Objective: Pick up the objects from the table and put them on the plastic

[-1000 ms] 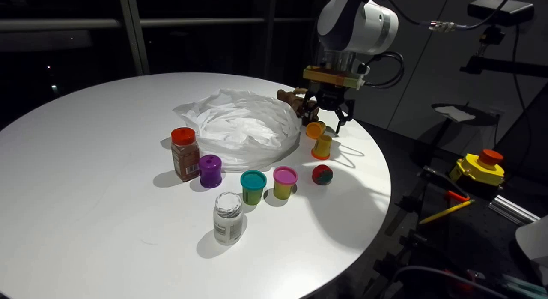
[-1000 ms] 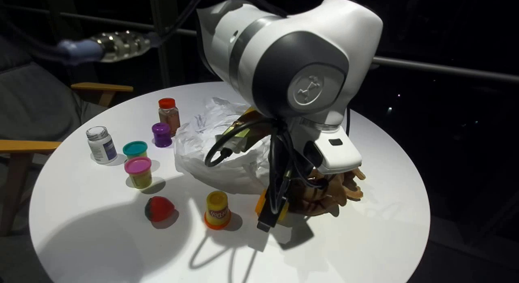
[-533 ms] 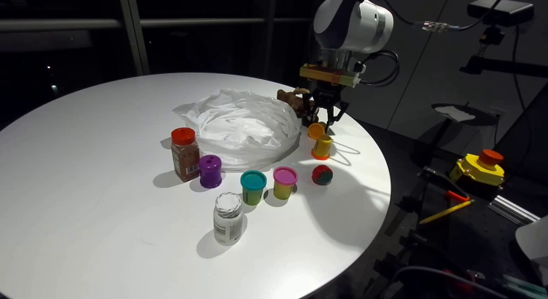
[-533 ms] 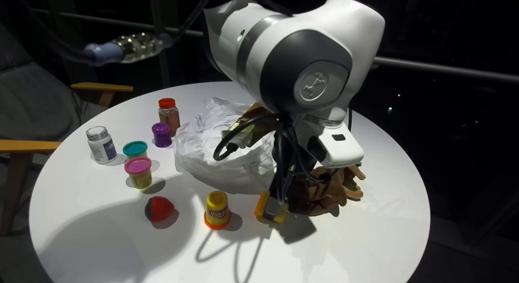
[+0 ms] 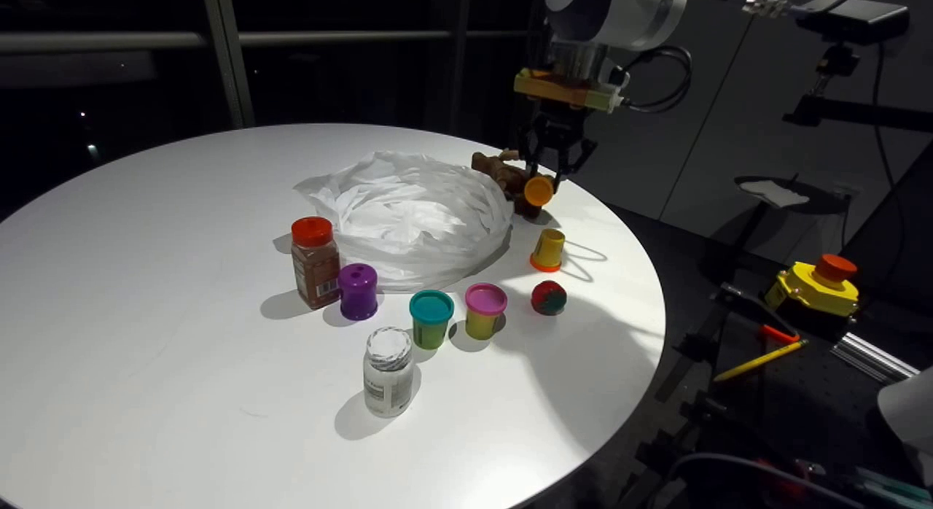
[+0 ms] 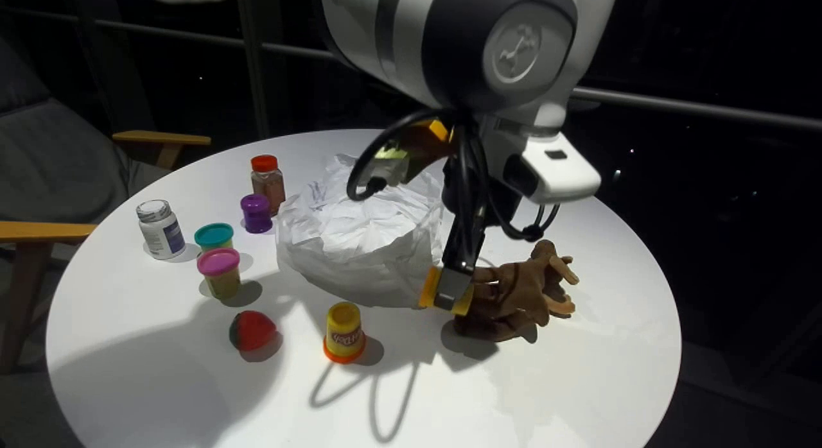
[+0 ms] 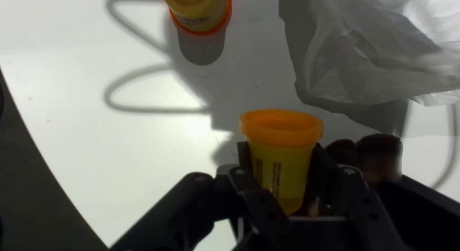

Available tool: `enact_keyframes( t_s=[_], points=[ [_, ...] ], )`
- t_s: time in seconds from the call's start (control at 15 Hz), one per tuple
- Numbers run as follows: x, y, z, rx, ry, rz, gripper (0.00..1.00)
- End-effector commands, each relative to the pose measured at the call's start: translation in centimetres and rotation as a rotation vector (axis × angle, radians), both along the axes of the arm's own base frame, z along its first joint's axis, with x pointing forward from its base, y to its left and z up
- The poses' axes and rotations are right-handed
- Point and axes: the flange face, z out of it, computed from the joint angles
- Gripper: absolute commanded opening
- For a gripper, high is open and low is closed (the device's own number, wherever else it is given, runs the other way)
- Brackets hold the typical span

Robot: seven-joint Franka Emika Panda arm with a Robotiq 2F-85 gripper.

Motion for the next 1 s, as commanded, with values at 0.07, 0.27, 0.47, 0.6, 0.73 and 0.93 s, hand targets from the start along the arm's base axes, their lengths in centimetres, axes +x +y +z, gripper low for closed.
enact_keyframes(
  t_s=[0.07, 0.27, 0.47, 0.6, 0.73, 0.93],
  points=[
    [0.0, 3.8, 9.5, -0.095, -0.004, 0.152, 0.12],
    [1.3, 9.5, 12.7, -0.107, -0.015, 0.322, 0.12],
    [3.2, 16.5, 12.8, -0.104, -0.058, 0.469, 0.12],
    [3.8, 20.6, 12.6, -0.09, -0.066, 0.532, 0.12],
    [4.6, 23.6, 11.1, -0.084, -0.058, 0.584, 0.12],
    [5.9, 25.6, 8.0, -0.099, -0.049, 0.619, 0.12]
  ],
)
